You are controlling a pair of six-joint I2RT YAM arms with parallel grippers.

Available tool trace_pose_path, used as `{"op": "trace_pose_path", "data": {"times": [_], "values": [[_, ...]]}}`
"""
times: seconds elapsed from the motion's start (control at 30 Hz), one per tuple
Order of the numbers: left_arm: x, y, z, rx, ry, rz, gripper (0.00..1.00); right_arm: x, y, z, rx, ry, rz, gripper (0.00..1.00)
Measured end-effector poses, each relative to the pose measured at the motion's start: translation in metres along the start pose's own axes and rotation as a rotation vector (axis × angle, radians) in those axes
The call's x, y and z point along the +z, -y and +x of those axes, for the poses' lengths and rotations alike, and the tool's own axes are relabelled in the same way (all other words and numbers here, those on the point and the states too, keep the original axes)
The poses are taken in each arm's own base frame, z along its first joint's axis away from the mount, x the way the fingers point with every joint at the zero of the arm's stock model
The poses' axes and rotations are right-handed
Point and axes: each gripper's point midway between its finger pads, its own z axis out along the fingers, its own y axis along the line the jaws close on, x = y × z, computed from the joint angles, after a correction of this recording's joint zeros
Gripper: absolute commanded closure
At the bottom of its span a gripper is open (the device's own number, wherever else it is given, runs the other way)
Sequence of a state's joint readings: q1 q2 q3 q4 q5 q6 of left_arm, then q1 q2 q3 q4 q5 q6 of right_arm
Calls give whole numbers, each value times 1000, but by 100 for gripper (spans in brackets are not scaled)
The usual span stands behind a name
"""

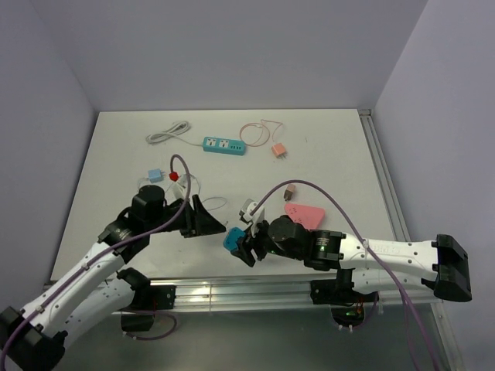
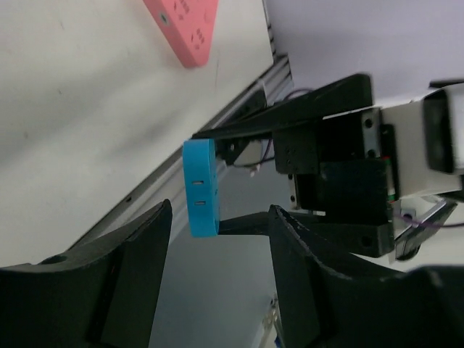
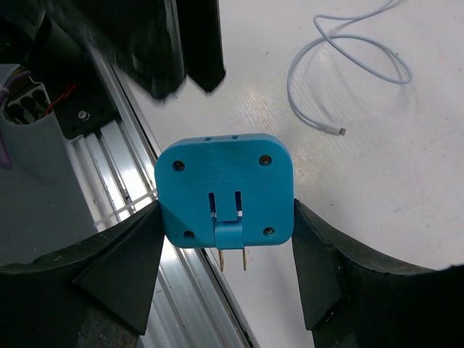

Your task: Insert the plug

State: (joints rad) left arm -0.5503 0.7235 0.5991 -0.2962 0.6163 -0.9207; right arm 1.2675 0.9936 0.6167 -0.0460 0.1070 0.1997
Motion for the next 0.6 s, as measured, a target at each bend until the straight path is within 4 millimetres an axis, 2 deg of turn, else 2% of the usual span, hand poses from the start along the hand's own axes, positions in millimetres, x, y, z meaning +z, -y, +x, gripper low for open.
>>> {"op": "trace_pose_path", "data": {"times": [0.17,0.33,0.53,0.6], "values": [[19,7,26,32,-120,-19,38,-4,0,-2,-18,6,-7,88],[25,12,31,57,-134,-21,39,-8,-1,-3,-29,8,-15,88],[34,5,38,56,-163,-50,40,-13,-3,-9,-33,31,-32,88],[36,4,41,54,-175,-55,44,-13,-5,-10,-34,31,-39,88]]}}
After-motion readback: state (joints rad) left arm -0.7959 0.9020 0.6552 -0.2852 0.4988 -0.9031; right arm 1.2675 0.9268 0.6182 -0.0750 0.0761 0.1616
